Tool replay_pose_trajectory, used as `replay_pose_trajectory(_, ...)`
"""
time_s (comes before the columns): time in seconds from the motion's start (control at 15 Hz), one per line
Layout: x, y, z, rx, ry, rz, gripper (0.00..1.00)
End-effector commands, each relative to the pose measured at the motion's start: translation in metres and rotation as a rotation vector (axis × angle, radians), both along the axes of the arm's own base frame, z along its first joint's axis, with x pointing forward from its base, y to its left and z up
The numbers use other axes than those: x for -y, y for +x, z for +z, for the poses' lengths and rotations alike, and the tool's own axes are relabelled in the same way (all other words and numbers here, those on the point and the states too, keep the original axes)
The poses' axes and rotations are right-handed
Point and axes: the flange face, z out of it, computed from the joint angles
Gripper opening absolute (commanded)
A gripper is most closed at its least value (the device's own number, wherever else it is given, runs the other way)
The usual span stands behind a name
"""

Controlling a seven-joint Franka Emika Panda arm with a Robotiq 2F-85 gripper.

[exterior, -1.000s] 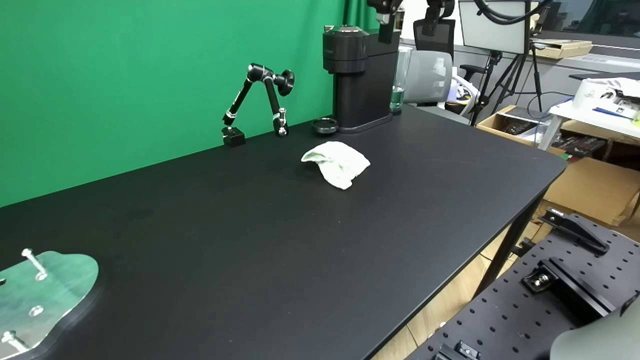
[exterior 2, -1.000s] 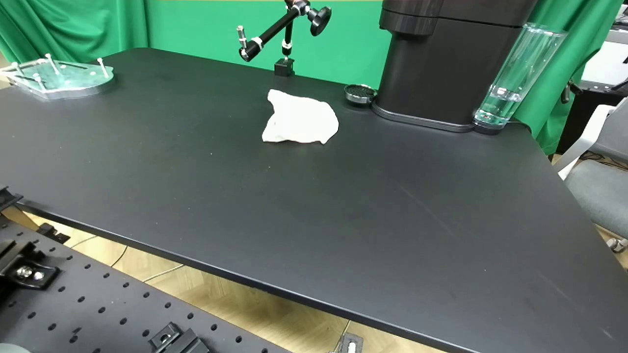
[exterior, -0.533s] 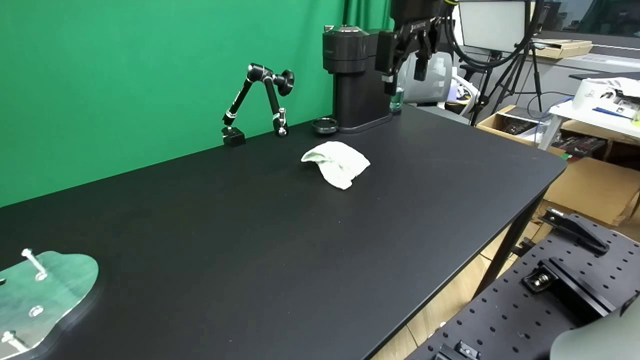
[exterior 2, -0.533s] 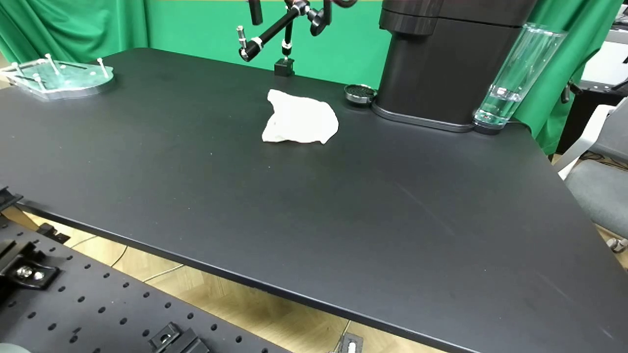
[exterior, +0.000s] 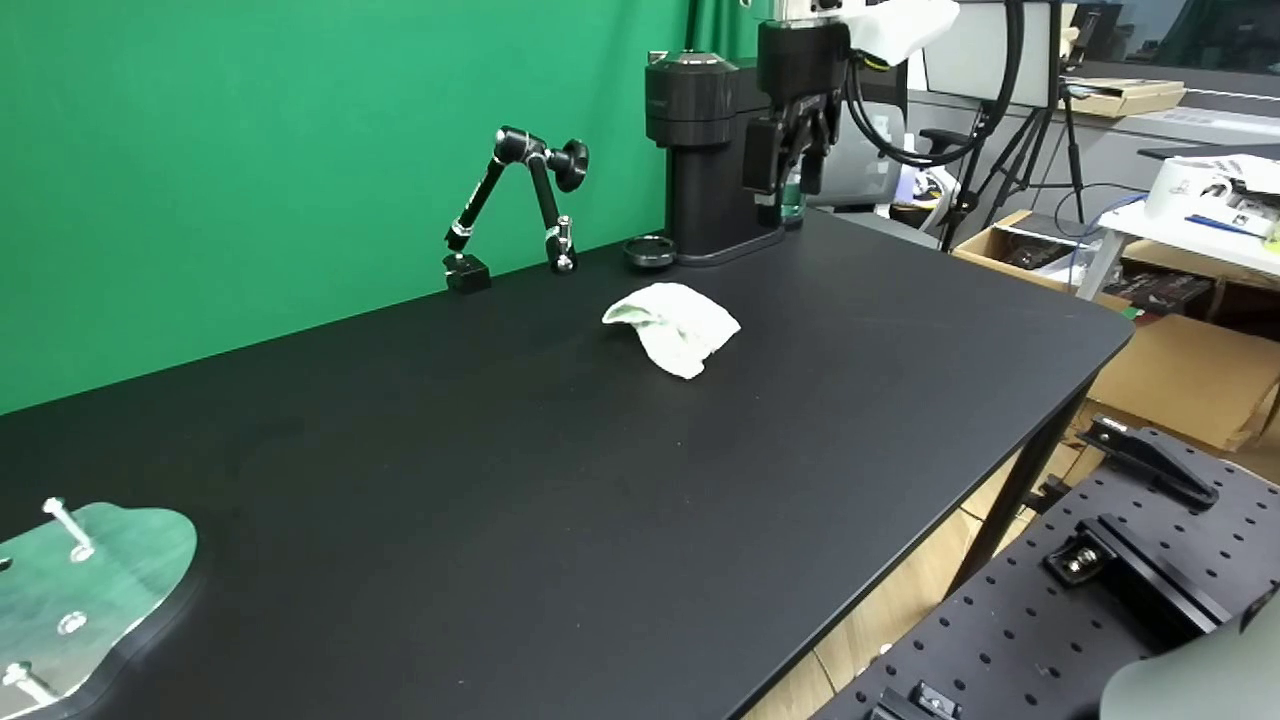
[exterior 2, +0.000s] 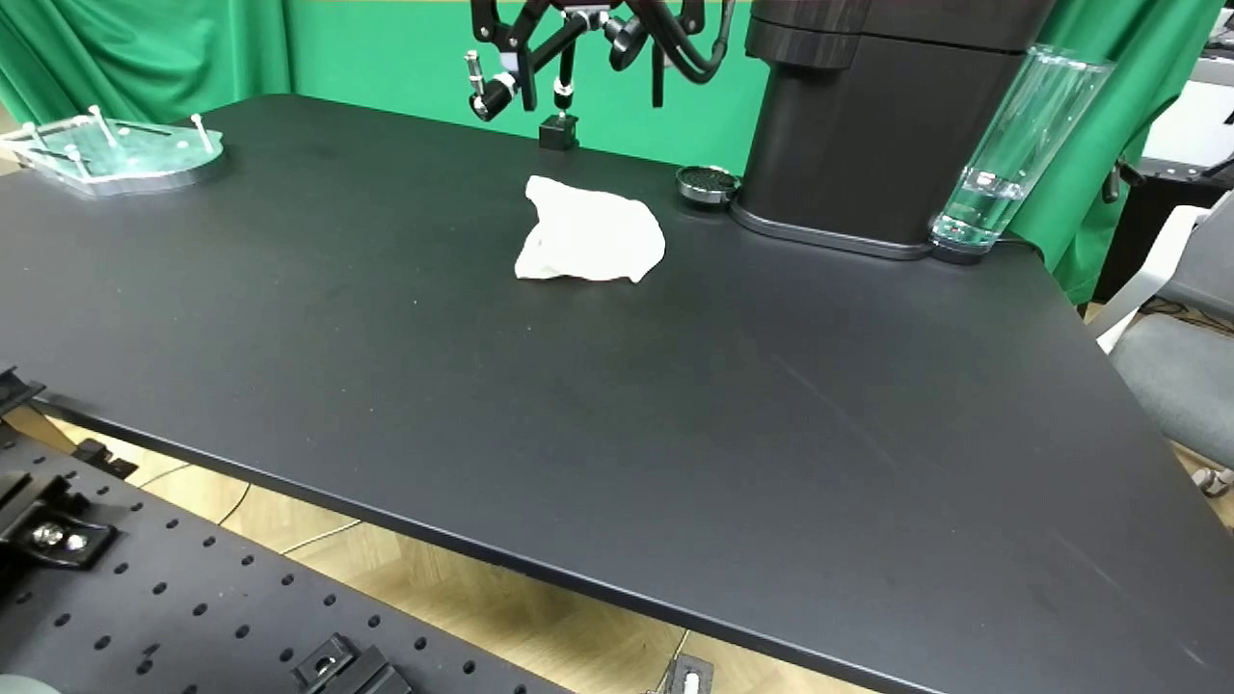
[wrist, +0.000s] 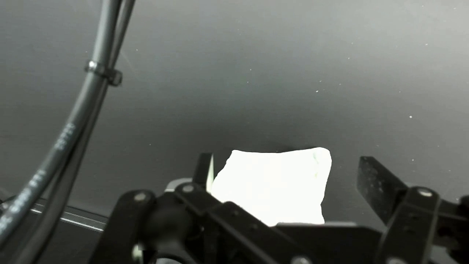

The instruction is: Put the cloth on the black rod

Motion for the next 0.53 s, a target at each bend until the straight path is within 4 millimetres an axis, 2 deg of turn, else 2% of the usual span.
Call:
replay_pose_trajectory(0.0, -0.005, 0.004, -0.003, -0.004, -0.014, 0.005, 1.0)
replay_pose_trajectory(0.27, -0.027, 0.02, -0.024, -0.015, -0.102, 0.104, 1.0)
replay_pose_trajectory(0.47, -0.045, 0.036, -0.039, 0.041, -0.179, 0.186, 1.0)
